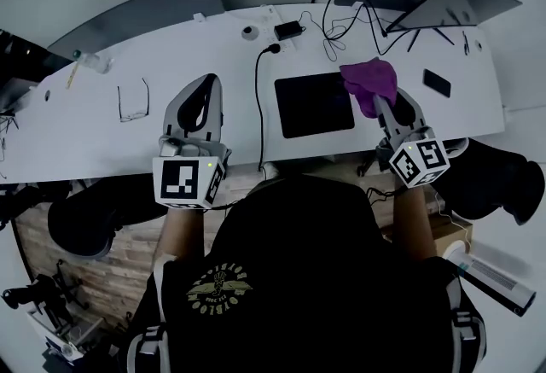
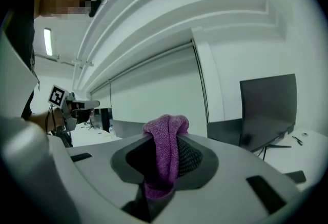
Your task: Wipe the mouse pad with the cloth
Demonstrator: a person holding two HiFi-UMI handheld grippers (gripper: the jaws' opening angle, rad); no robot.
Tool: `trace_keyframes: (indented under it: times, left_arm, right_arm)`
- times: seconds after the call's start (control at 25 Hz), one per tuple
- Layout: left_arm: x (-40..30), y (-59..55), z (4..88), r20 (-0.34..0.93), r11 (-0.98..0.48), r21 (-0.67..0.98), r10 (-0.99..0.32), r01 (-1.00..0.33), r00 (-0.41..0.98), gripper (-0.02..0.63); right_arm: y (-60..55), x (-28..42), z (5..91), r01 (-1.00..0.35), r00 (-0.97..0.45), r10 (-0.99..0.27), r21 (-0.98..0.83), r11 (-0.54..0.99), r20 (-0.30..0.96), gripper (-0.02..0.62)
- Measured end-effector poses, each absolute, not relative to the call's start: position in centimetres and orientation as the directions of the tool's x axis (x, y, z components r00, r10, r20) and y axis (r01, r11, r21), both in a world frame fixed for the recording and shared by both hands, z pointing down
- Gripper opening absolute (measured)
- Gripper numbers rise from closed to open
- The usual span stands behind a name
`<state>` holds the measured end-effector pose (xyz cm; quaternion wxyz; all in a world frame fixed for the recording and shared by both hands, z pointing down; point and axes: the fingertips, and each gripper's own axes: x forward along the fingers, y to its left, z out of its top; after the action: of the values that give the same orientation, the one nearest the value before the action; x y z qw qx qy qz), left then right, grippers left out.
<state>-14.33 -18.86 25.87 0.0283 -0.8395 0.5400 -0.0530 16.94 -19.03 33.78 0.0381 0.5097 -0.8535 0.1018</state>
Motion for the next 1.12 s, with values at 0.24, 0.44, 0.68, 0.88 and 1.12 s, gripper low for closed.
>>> trace_keyframes:
  times: [0.24,0.44,0.68,0.88,1.12]
  left_arm:
    - [-13.6,-19.0,24.5,0.054,-0.379,-0.103,-0.925,-0.92,0.376,0.002]
    - [-11.8,-19.4,23.8,0.042,-0.344,-0.089,-0.939,-0.935,0.341,0.002]
    - [-9.8,-18.7,23.2,0.036,-0.314,-0.106,-0.949,-0.944,0.312,0.002]
    - [-9.2,-17.9,22.9,0.046,-0.283,-0.121,-0.959,-0.952,0.279,0.002]
    - [-8.1,-17.0,21.9,0.038,-0.261,-0.153,-0.965,-0.953,0.259,0.002]
  right_arm:
    - [-20.1,16.2,27.3,-0.854,-0.518,-0.848,-0.018,0.519,0.116,0.089]
    - [-20.7,16.7,24.7,-0.823,-0.563,-0.823,0.042,0.567,0.074,0.087]
    - [-21.0,18.3,24.8,-0.808,-0.585,-0.809,0.046,0.588,0.063,0.087]
    - [-21.5,19.4,25.3,-0.796,-0.603,-0.796,0.02,0.605,0.057,0.087]
    - [-21.6,20.5,25.5,-0.787,-0.616,-0.786,0.001,0.617,0.047,0.087]
